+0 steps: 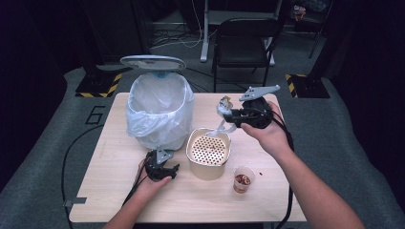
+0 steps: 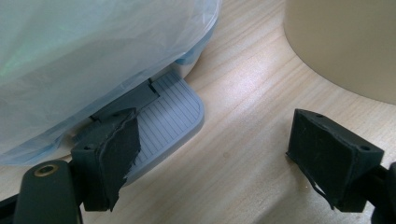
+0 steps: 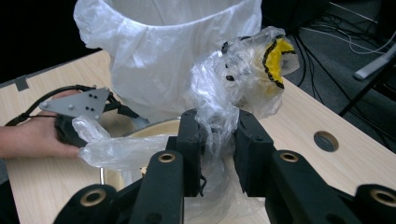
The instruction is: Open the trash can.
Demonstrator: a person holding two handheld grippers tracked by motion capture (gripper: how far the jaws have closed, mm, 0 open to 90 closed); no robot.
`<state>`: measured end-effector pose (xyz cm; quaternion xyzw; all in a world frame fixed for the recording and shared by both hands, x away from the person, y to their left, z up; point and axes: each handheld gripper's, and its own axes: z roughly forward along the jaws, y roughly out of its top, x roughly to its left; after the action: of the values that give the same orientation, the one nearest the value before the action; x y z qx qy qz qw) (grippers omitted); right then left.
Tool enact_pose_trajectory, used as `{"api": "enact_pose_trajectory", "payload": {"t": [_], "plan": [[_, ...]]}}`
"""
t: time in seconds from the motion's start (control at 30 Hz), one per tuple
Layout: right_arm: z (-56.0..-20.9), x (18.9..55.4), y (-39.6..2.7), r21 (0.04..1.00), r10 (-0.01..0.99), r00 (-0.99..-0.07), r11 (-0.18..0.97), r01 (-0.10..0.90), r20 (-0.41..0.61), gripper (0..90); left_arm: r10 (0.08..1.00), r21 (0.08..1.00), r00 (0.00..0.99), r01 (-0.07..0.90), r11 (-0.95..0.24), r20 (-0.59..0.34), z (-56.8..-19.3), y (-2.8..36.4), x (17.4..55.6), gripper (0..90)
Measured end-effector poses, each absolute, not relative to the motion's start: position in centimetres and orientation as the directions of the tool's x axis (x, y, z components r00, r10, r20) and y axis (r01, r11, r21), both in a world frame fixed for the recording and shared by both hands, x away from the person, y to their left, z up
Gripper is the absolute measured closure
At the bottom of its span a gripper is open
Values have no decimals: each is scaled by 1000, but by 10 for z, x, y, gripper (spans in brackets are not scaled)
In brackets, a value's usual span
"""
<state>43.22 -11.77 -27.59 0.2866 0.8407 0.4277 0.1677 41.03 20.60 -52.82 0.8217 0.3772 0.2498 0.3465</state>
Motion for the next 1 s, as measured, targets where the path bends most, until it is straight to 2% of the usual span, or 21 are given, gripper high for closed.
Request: {"api": "enact_pose_trajectory", "payload": {"t": [1.0], "plan": [[-263,448,-43,847,509,-861,467,252,-25,743,789,758,592,437,-484,163,-528,207,411,165]]}}
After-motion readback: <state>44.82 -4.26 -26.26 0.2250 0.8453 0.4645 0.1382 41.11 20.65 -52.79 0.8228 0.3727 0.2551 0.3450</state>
